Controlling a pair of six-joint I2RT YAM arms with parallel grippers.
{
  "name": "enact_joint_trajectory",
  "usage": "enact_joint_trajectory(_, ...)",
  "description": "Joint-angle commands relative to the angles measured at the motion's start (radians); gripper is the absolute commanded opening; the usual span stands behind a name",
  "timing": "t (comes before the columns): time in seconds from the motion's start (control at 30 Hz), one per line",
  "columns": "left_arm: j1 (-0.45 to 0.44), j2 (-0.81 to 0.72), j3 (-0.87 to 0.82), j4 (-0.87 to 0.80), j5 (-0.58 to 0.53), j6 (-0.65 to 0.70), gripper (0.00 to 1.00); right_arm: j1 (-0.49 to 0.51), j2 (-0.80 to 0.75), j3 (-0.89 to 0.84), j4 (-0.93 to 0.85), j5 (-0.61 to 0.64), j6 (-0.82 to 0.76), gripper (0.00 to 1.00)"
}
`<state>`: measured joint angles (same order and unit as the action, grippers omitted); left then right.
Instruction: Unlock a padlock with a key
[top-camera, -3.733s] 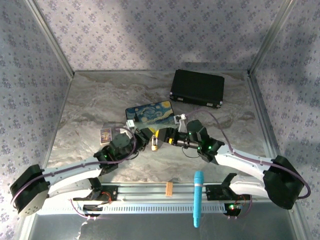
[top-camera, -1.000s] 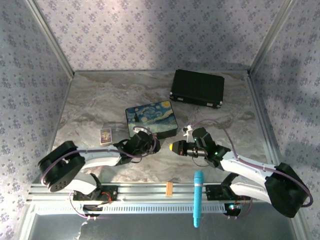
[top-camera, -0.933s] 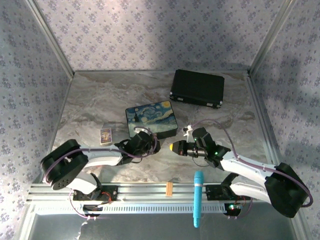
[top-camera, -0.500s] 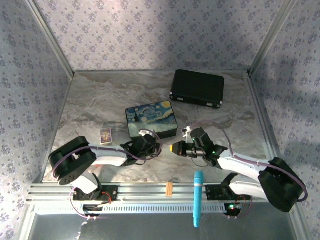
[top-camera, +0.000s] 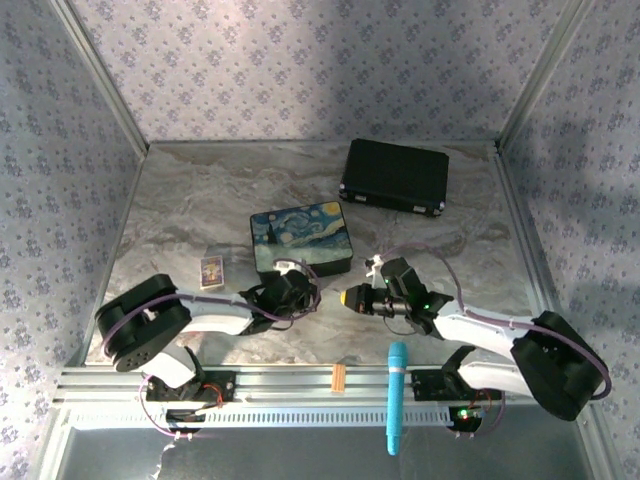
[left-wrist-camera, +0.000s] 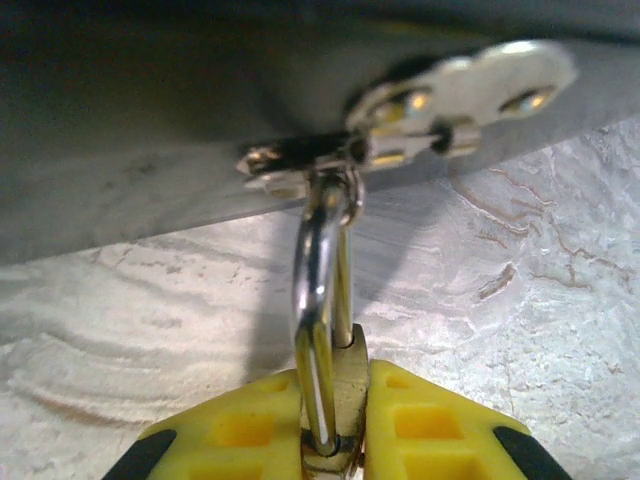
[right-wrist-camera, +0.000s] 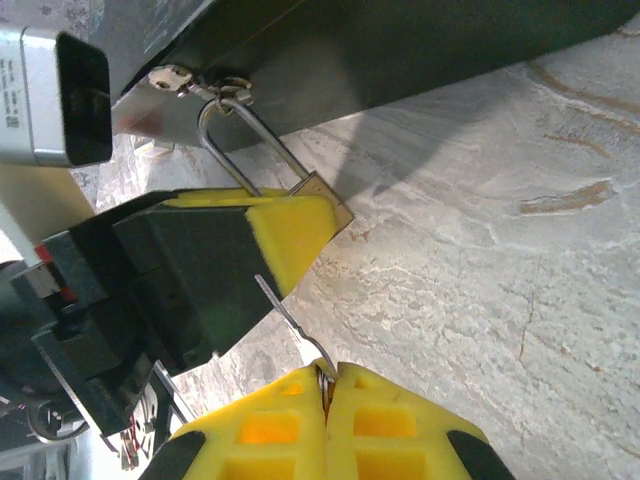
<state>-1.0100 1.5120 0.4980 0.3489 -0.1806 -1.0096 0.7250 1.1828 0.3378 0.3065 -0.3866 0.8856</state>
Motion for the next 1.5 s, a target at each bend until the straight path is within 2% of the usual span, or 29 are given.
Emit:
enact_joint_trajectory(0.0, 0.009, -0.068, -0.031, 0.065, -0.034, -0.097, 0.06, -0.012, 0.061, -0.013, 0.104, -0.049, 0.073, 0.0)
enact_joint_trajectory(0.17, 0.022, -0.103, -0.074, 0.156, 0.002, -0.195, 0.06, -0.007, 0.167, 0.014, 0.207, -0.133, 0.168, 0.0)
enact_joint_trajectory(0.3, 0.025, -0.095, -0.078, 0.186, 0.034, -0.263, 0.05, 0.01, 0.2, 0.066, 0.122, -0.149, 0.162, 0.0)
enact_joint_trajectory(0.4, 0.027, -0.075, -0.097, 0.272, 0.063, -0.339, 0.06, 0.014, 0.254, 0.068, 0.202, -0.18, 0.21, 0.0)
enact_joint_trajectory(0.5, 0.025, -0.077, -0.099, 0.285, 0.068, -0.378, 0.06, 0.013, 0.293, 0.079, 0.21, -0.191, 0.226, 0.0)
enact_joint_trajectory(0.77, 0.024, -0.093, -0.113, 0.274, 0.04, -0.409, 0.02, 0.003, 0.333, 0.055, 0.29, -0.213, 0.282, 0.0)
enact_joint_trajectory(1.0, 0.024, -0.091, -0.114, 0.313, 0.061, -0.423, 0.0, -0.011, 0.396, 0.056, 0.417, -0.251, 0.334, 0.0)
enact_joint_trajectory(1.47, 0.028, -0.094, -0.127, 0.331, 0.056, -0.449, 0.0, -0.027, 0.388, 0.007, 0.438, -0.263, 0.368, 0.0)
